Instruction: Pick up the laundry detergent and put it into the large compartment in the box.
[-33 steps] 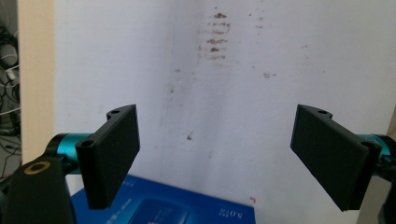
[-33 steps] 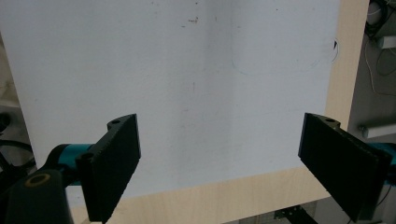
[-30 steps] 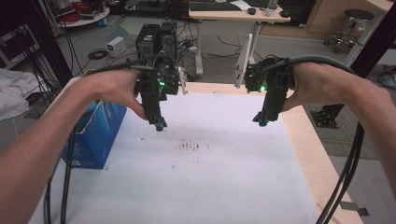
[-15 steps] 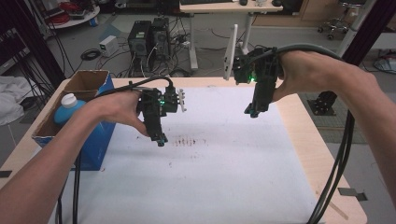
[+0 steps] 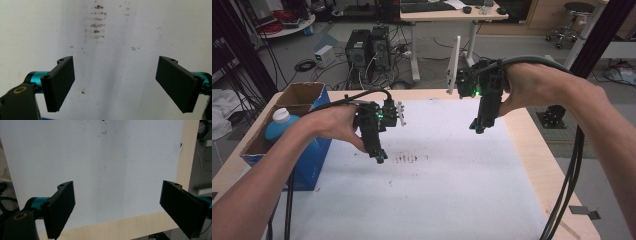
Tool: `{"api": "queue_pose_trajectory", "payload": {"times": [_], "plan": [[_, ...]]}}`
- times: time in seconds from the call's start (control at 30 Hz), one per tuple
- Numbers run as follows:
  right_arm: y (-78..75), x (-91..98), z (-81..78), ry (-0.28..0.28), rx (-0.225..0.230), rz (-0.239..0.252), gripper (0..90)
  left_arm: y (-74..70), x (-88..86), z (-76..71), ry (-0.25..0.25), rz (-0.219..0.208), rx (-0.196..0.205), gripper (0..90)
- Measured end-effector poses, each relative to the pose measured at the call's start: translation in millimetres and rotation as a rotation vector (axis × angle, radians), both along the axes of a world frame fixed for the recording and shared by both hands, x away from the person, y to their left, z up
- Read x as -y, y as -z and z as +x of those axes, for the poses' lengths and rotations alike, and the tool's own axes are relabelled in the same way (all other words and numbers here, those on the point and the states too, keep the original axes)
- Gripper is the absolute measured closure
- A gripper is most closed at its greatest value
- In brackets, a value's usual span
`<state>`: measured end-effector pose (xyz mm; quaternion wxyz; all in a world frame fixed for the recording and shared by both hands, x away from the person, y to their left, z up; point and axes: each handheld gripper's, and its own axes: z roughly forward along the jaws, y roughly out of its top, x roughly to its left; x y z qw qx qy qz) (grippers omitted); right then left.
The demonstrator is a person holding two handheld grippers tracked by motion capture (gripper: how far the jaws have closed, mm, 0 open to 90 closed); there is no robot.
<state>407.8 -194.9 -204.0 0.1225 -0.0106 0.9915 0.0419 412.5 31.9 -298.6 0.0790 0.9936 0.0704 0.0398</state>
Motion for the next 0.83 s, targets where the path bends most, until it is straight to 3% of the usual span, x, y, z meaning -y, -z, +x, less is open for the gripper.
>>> {"api": "queue_pose_trajectory", "payload": {"times": [0.2, 0.83], "plan": [[-0.2, -0.1, 0.2, 0.003, 0.0, 0.004, 12.1, 2.3, 0.0, 0.3, -0.003, 0.013, 0.0, 15.8], [-0.9, 0.3, 0.2, 0.003, 0.007, 0.018, 12.1, 1.3, 0.3, -2.3, 0.003, -0.005, -0.004, 15.8]]}}
